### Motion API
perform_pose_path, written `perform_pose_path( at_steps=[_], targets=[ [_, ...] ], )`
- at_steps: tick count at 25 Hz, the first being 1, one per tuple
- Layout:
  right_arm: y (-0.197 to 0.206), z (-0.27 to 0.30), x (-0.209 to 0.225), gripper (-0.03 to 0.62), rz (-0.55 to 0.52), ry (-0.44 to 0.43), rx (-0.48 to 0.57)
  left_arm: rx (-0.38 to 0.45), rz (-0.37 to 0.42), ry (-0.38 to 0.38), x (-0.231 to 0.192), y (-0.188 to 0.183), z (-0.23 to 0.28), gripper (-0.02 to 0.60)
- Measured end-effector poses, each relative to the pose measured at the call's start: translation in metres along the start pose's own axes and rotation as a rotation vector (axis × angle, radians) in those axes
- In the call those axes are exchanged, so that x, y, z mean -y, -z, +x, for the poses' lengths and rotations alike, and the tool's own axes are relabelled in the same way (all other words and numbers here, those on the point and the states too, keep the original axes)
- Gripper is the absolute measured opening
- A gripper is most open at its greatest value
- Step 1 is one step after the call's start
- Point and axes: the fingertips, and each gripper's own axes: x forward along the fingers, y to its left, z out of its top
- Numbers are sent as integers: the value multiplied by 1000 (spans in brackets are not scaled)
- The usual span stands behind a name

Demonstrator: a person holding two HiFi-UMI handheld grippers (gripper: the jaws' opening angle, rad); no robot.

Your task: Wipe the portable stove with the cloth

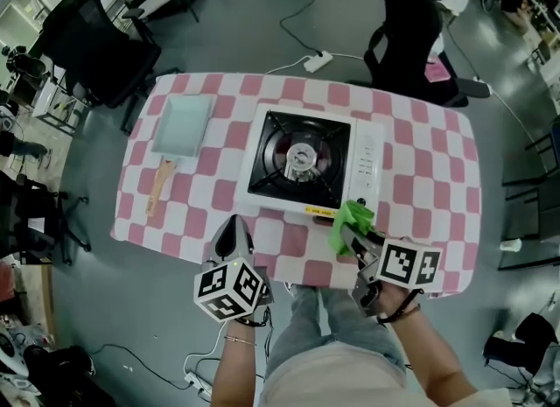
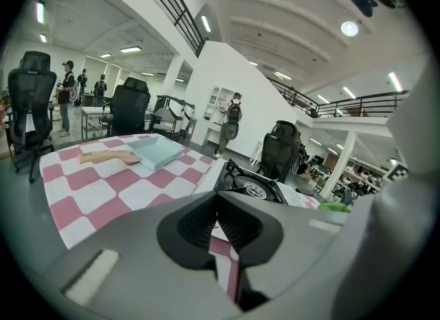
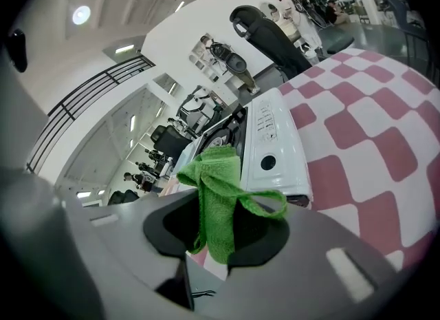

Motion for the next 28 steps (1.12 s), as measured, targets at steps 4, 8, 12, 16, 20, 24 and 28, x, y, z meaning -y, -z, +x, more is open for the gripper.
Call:
perform_pose_path(
  at_steps=[4,8,12,16,20,24,28],
  targets=[
    [-17,-16,0,106,-52,18,29,7,8,22,7,-5,3,0],
    [-47,-28,7,106,-142,62,57,15,11,27,9,-11,5,0],
    [-82,-35,13,106,-291,133,60,33,13,26,9,-23,6,0],
    [-113,-36,14,106,-512,225,50,50,8,12,7,-31,8,0],
    [-133,-30,14,106,-690,294,23,61,5,-4,5,-38,8,0],
    [-148,-19,19,106,-863,374,-21,55,-3,-30,0,-36,11,0],
    [-161,-5,26,106,-1004,438,-101,44,-5,-50,-3,-33,16,0]
  ],
)
